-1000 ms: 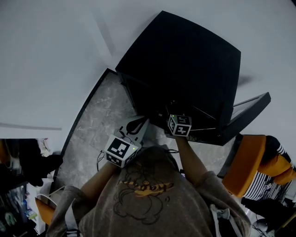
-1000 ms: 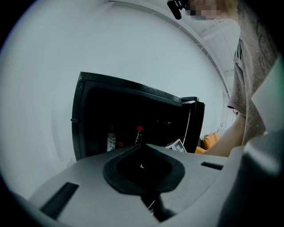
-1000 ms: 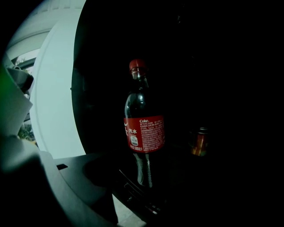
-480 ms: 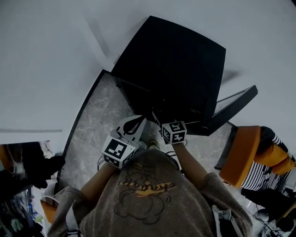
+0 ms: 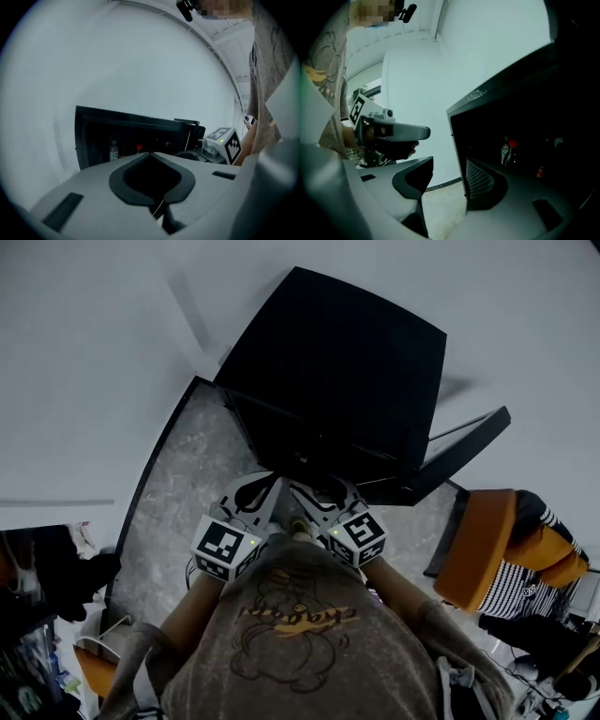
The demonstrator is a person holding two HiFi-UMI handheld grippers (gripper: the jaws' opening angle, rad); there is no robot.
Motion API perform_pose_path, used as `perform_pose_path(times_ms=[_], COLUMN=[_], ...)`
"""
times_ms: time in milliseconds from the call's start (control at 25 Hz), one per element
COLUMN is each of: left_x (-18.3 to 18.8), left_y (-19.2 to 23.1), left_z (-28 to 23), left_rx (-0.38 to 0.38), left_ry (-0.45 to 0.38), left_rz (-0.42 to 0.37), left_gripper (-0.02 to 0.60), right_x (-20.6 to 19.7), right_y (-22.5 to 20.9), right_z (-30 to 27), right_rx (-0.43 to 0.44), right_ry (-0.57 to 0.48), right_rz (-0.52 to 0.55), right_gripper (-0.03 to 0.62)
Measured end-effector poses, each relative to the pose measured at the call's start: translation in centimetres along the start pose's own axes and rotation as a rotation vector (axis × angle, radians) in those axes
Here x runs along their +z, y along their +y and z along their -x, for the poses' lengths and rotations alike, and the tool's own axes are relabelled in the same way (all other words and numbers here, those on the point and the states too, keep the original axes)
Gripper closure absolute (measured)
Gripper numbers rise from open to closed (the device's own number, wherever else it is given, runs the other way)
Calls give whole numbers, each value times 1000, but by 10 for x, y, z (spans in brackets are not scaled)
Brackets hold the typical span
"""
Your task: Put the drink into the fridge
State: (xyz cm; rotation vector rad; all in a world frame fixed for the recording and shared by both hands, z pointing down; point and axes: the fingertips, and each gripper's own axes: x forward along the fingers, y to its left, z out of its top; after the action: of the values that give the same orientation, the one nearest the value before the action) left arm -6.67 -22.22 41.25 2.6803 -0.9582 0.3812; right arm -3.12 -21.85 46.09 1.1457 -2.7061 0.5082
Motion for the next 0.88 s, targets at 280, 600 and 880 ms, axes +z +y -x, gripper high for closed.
perform_pose_path(times_ms=[280,600,880], left_x=[2,-11,-11], left_y=[-9,-18,-27], left_z=[4,6,5], left_rx=[-13,-51,-87], left_ry=[-4,18,20], left_rz=[9,15,7], left_gripper=[577,577,577], right_x=[21,27,33], right_y=[43,58,43], right_z=[27,37,37], right_rx=[114,167,156], right_ry=[-29,-36,-42], right_rz=[67,98,111], right_gripper=[508,574,574])
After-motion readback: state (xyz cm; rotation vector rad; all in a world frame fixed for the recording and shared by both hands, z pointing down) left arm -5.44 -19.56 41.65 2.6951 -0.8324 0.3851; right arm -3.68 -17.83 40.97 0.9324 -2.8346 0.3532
